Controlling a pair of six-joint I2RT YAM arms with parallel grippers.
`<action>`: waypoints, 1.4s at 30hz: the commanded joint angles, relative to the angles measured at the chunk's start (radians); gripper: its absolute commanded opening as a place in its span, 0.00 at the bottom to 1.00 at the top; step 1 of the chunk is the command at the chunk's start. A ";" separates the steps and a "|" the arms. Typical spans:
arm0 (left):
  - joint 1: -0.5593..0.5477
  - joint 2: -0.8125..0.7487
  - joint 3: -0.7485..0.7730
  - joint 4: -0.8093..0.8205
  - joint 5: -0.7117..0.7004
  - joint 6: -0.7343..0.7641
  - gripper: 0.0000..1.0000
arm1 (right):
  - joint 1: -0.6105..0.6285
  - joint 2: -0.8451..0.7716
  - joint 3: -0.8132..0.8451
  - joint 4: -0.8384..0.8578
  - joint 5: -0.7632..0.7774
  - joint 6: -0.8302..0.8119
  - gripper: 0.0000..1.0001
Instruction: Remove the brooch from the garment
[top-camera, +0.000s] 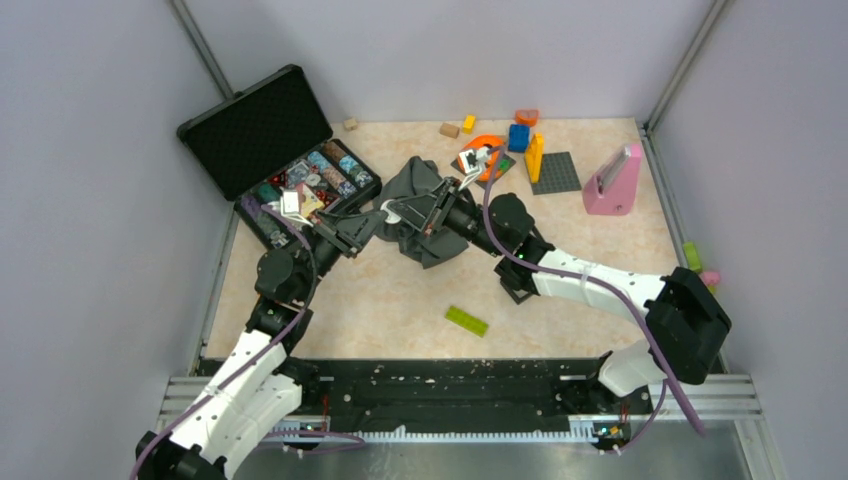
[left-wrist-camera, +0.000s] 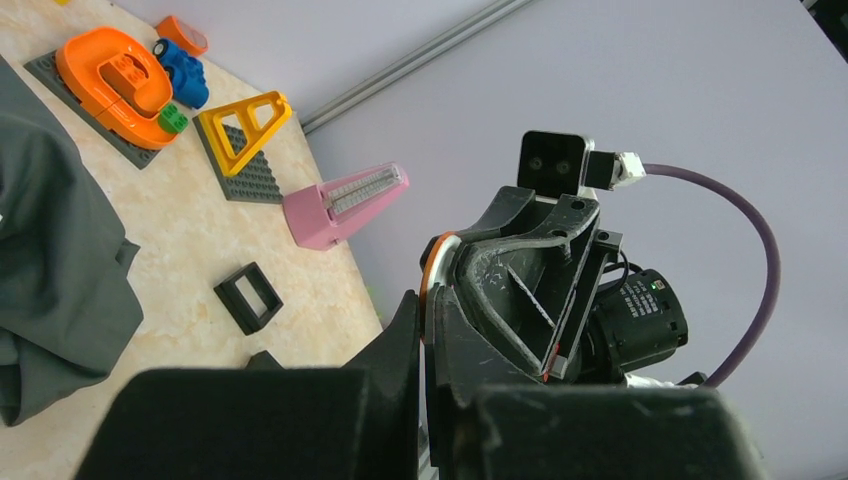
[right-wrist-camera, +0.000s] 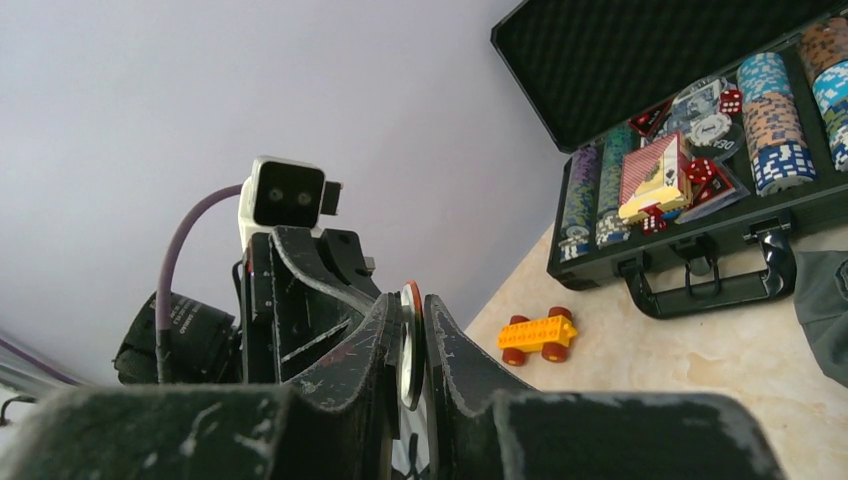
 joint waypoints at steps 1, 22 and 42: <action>0.000 -0.021 0.051 0.031 0.017 0.031 0.00 | 0.009 -0.019 0.002 -0.023 -0.036 -0.034 0.12; 0.016 0.028 0.069 0.092 0.090 -0.067 0.00 | -0.006 0.004 -0.011 0.016 -0.032 -0.103 0.04; 0.016 0.051 0.090 0.083 0.111 -0.136 0.00 | 0.009 0.055 -0.022 0.115 -0.018 -0.284 0.01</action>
